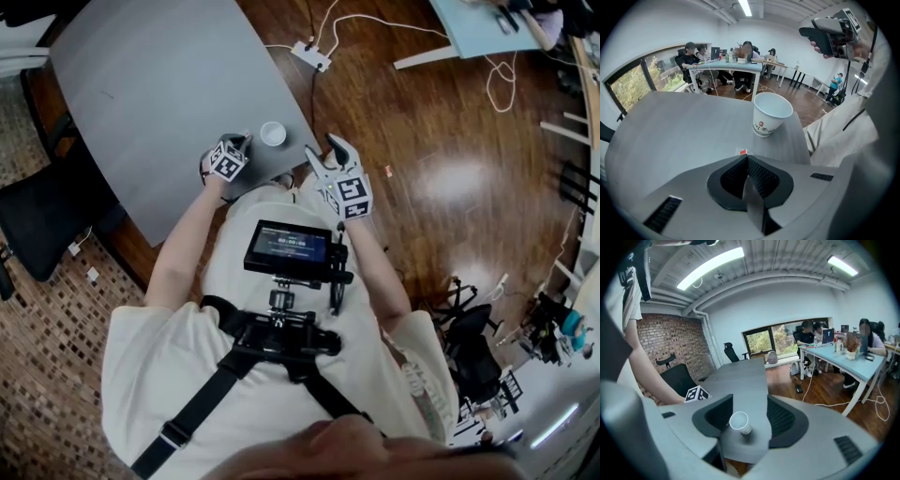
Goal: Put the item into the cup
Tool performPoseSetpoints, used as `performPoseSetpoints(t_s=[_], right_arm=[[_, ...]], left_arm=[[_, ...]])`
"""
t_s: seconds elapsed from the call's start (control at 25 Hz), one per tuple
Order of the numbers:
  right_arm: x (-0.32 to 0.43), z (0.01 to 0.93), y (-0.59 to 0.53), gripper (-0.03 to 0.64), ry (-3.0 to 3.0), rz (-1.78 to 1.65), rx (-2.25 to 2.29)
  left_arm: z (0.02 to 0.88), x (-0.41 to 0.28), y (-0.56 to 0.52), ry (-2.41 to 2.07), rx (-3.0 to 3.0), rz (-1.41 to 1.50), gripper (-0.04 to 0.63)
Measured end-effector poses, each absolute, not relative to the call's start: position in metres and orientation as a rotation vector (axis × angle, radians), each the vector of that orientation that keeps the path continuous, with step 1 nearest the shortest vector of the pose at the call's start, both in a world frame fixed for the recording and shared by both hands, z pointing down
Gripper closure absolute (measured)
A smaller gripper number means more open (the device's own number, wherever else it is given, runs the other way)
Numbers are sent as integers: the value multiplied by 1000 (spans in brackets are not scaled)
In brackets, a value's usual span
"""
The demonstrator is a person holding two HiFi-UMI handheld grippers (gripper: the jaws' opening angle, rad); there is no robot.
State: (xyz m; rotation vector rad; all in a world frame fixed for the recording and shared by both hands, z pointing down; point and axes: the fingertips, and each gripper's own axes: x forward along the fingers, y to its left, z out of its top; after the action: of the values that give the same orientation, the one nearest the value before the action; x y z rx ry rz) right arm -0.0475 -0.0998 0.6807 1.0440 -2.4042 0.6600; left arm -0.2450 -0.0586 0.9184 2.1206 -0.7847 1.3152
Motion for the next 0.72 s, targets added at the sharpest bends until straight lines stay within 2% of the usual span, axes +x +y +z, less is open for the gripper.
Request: performPoseSetpoints(t_s=[0.72], right_arm=[[-46, 694, -99, 376, -2406, 656, 1016]], left_arm=[[829, -237, -87, -1005, 2189, 1048, 595]])
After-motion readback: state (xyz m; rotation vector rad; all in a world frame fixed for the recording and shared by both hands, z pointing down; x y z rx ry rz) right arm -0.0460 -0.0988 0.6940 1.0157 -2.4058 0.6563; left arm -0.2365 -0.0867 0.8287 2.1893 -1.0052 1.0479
